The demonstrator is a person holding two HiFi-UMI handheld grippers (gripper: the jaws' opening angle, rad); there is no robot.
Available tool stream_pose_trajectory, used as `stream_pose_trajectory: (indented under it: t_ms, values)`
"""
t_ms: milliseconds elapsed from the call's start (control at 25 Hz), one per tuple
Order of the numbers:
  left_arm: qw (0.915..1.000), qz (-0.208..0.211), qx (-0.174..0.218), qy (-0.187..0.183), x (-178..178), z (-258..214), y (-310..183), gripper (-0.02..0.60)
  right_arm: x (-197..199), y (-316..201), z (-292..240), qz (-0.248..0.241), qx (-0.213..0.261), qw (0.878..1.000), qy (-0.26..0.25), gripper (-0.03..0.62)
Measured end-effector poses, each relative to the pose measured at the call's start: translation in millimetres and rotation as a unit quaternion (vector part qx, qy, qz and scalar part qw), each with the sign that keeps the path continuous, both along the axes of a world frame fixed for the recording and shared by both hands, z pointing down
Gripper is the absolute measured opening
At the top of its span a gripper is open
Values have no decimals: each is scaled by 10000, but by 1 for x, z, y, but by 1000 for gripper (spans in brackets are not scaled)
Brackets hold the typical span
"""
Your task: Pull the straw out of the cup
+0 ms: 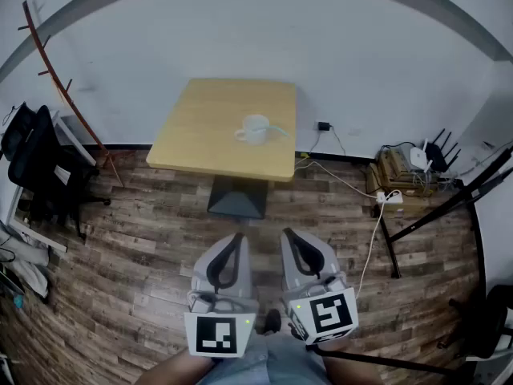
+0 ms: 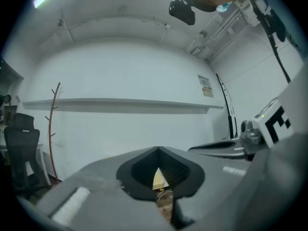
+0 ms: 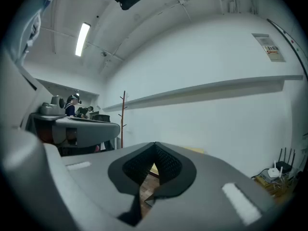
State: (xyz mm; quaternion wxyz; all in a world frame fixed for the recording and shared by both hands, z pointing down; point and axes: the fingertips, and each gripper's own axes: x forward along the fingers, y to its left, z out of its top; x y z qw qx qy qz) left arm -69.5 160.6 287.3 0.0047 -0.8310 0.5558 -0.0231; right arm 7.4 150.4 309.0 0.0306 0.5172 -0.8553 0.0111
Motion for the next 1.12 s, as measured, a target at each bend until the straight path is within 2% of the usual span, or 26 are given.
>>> stream_pose_trajectory:
  t_ms: [640, 1120]
  values:
    - [10000, -41, -62, -20, 31, 5, 2, 20, 24, -1, 9, -165, -156, 9994, -263, 7]
    - [9996, -224, -175, -7, 37, 18, 4, 20, 31, -4, 22, -293, -215, 9991, -196, 8]
